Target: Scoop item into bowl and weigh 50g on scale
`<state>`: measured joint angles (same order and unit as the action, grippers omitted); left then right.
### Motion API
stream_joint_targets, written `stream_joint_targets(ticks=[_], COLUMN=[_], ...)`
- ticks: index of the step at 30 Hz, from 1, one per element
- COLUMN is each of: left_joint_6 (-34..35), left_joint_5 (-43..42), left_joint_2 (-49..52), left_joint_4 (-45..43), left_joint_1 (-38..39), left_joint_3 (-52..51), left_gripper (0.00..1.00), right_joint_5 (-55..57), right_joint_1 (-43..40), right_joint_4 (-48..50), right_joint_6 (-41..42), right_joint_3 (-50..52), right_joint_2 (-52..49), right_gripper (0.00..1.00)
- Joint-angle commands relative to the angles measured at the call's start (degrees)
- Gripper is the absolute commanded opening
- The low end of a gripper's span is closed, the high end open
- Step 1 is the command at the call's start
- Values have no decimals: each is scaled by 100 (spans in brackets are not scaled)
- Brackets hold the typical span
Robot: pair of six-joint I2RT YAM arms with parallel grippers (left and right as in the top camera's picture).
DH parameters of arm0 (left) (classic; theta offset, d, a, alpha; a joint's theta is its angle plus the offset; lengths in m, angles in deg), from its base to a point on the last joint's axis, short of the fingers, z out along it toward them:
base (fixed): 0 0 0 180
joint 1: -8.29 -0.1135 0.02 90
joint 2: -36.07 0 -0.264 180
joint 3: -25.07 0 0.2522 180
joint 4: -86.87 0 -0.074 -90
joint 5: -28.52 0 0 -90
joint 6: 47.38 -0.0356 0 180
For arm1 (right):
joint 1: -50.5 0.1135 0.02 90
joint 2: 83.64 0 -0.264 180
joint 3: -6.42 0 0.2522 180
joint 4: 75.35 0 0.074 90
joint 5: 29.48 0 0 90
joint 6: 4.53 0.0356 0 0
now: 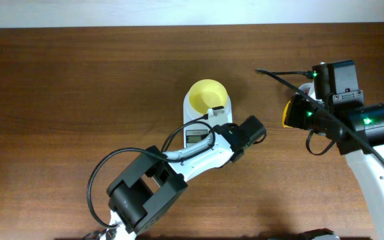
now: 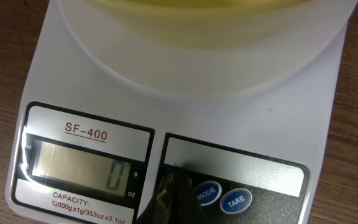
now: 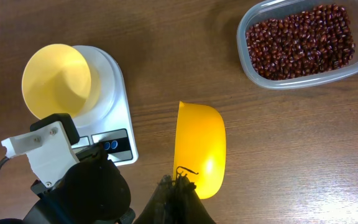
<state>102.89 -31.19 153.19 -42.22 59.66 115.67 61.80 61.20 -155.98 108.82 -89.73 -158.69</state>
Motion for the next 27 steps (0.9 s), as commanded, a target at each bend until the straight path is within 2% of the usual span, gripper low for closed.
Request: stream_joint_targets(ticks=[1,27], left_joint_6=[-26,55], left_joint_5=[-214,-238], left_joint_2=[343,380], left_joint_4=[98,-107], left_joint_1=[-15,-149], left_joint_3=[-107,-107], left_gripper=[0,0], right_joint_5=[70,70], right_joint_1=[17,17], right_joint_4=[-2,-2], right_joint_6=[-42,-44], right_joint_3=[-118,-118], right_joint_2=[63,63], right_gripper=[4,4])
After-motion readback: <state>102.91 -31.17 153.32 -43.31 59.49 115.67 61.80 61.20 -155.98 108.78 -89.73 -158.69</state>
